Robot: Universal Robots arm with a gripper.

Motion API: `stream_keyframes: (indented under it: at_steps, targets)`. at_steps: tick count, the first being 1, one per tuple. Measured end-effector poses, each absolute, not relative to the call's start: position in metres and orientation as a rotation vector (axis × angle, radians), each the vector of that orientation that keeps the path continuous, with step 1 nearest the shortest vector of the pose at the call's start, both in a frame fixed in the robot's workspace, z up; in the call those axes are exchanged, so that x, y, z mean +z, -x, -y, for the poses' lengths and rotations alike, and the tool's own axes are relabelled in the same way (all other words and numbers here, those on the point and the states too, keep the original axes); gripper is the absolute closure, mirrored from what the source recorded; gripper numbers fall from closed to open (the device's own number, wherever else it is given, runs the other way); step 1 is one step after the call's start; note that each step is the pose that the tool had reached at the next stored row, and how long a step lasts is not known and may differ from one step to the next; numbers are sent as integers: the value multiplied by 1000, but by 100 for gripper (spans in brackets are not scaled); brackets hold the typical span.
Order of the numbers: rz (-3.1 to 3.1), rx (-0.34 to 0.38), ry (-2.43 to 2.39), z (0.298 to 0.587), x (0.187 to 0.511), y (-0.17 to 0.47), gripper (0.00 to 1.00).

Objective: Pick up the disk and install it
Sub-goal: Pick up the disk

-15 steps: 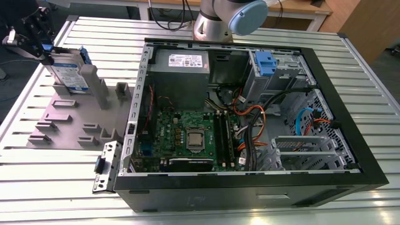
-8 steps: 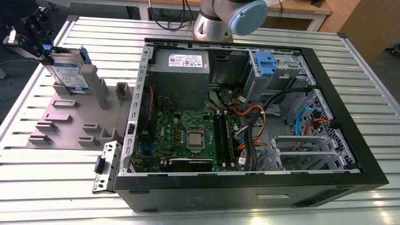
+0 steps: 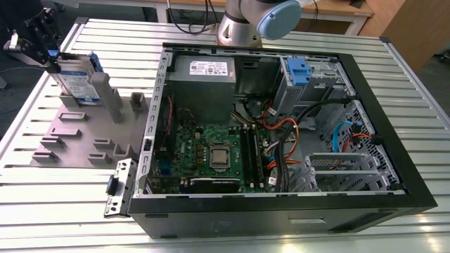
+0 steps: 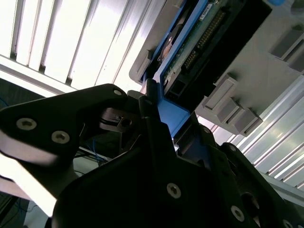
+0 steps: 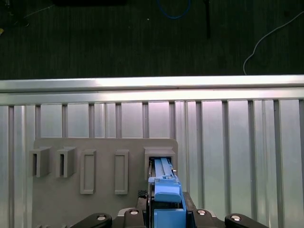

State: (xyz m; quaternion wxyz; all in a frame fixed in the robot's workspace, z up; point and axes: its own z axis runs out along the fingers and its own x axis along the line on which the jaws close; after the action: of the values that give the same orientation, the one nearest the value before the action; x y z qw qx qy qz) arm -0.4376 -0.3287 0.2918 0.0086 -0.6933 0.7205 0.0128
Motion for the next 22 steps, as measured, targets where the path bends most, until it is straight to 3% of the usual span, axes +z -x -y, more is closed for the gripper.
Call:
stream_keyframes:
  at_steps: [4,5,11,13,22]
  targets:
    - [-2250,40,2168,329,292,438,62]
    - [-2249,40,2168,329,292,438,55]
    - [-2247,40,2171,329,292,438,55]
    - [-2246,40,2172,329,292,438,63]
    - [-2243,40,2175,329,292,438,64]
